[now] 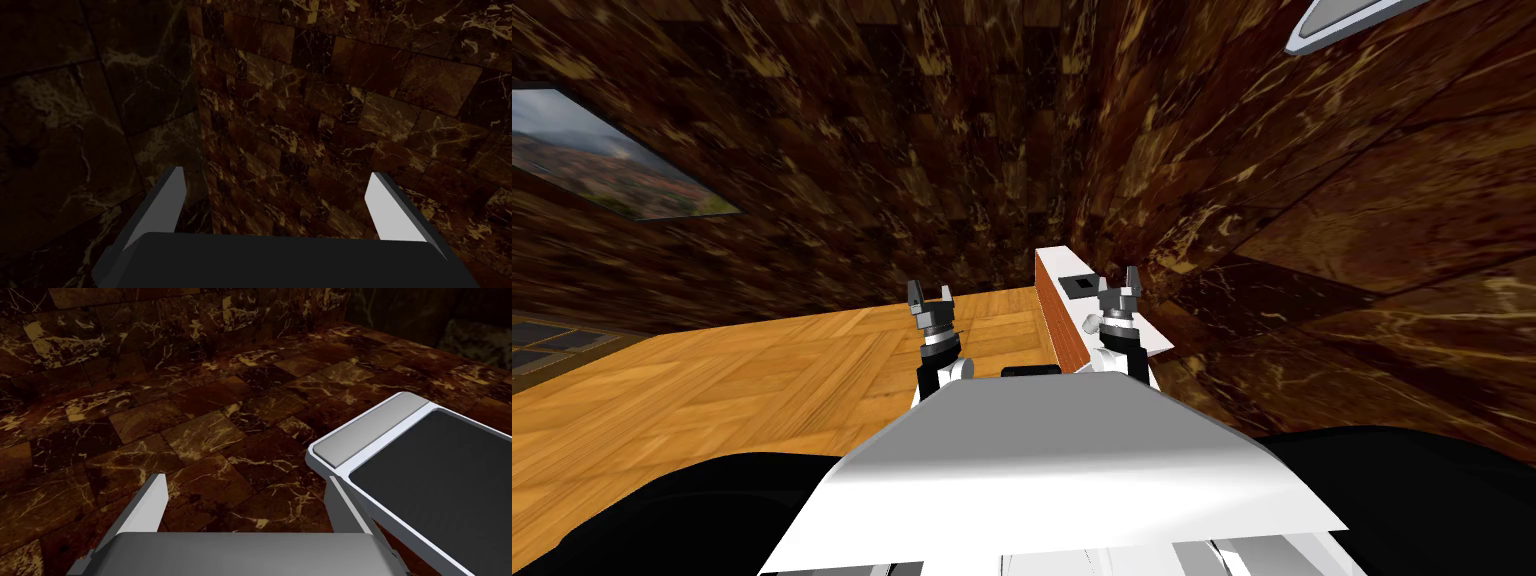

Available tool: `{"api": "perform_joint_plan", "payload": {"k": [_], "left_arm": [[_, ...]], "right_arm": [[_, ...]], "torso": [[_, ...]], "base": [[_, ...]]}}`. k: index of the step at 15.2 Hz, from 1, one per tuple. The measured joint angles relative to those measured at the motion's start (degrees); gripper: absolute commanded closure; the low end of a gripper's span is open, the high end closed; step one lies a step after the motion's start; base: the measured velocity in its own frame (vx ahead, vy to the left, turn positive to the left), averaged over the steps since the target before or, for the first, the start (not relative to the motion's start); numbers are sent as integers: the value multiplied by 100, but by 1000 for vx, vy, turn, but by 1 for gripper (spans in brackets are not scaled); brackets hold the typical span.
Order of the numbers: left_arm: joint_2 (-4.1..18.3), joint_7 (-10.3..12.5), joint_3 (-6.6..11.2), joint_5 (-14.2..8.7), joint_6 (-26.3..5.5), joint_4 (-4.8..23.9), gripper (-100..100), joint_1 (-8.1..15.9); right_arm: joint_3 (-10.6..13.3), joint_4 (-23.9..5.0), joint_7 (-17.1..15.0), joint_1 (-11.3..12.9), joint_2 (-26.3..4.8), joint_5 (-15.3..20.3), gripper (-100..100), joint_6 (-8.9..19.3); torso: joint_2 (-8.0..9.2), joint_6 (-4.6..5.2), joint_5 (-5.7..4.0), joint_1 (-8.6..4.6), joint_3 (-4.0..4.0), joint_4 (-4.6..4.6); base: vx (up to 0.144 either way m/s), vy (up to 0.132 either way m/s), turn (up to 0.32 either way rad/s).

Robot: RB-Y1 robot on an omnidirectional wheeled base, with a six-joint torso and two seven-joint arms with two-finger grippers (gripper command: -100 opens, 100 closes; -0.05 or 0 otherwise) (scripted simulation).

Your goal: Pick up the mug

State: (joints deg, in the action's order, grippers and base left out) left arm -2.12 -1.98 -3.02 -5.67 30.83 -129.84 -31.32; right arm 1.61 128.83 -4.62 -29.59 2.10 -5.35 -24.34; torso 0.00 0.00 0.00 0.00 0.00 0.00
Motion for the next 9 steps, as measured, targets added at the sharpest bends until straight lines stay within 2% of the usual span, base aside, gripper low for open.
{"api": "perform_joint_plan", "payload": {"k": [9], "left_arm": [[0, 0, 0, 0, 0, 0, 0, -1]], "right_arm": [[-197, -245, 236, -74, -947, 384, -100, -142]], "torso": [[-13, 0, 1, 3, -7, -3]], "base": [[24, 13, -14]]}}
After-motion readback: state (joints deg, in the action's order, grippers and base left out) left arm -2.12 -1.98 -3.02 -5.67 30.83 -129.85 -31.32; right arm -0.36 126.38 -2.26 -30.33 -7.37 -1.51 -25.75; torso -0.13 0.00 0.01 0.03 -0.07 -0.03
